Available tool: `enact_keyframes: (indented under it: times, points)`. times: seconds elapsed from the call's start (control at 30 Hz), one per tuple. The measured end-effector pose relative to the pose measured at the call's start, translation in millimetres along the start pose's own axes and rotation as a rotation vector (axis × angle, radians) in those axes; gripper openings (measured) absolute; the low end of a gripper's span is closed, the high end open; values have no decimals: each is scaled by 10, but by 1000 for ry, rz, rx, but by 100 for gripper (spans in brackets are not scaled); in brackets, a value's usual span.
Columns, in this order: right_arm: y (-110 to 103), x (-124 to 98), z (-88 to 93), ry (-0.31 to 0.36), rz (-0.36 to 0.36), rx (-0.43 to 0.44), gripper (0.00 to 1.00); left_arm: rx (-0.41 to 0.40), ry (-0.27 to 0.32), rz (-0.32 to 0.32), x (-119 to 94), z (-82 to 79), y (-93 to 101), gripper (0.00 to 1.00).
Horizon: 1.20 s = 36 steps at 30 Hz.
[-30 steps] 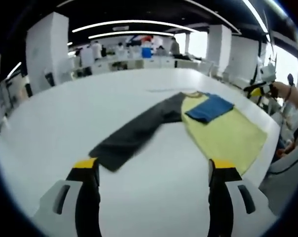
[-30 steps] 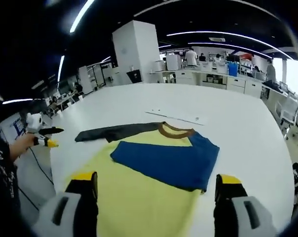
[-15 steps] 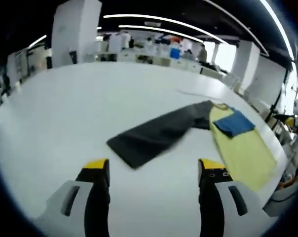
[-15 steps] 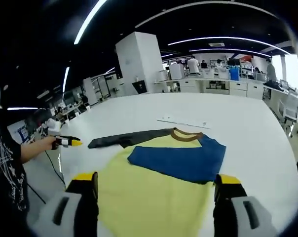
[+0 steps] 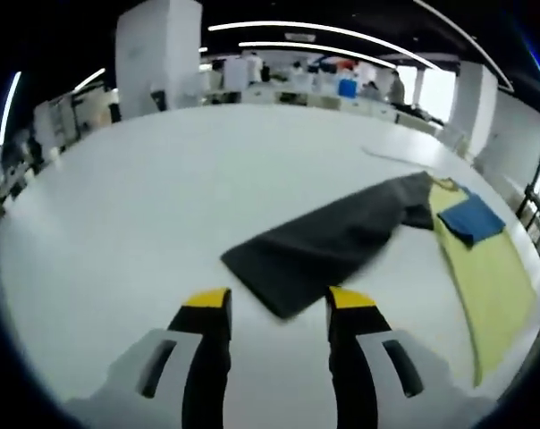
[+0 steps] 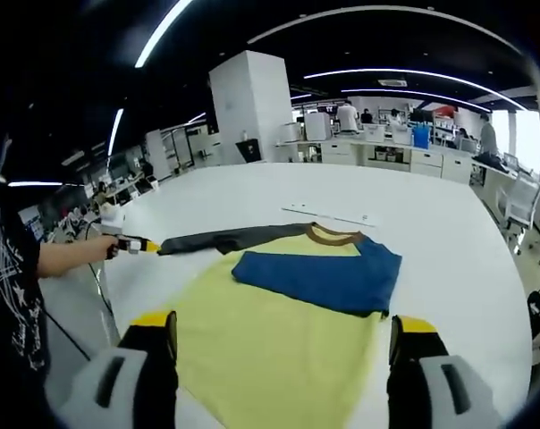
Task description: Fold the garment on the visible template until the final outline fits inside the template.
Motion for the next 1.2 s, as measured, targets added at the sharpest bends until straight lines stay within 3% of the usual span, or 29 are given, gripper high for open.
enact_keyframes:
  times: [0.27, 0.4, 0.47, 0.67, 0.83, 1.13, 1.2]
  points:
    - [-22, -44, -2, 3, 19, -4, 99, -24, -49, -41, 77, 82, 8, 24]
    - [-33, -58, -2, 8, 27, 11, 98, -82, -86, -84, 87, 170, 0, 21]
    - [-41, -69, -1, 6, 35, 12, 98, -66, -53, -84, 76, 131, 12, 19]
    - [-29, -95, 25, -15, 63, -13, 98, -64, -81, -112, 70, 109, 55, 12]
    - [-39, -90, 30, -12, 57, 16, 97, -87, -87, -119, 129, 84, 53, 3]
    - [-41, -109, -17, 7, 61, 34, 97, -26, -72, -88, 251, -22, -150, 0]
    - [-46, -113, -10, 1, 60, 30, 97, -1, -67, -93, 339, -72, -317, 0]
Point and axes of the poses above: the point that each gripper's makers call its tool centre point, and the gripper's own axes: x roughly forward along the fingers, y roughly to its right, z roughly out of its underside, the point moved 7 cm from there along -x, roughly backward along the fingers, and after that the axes turned 8 degrees about y, right-handed, at the moved point
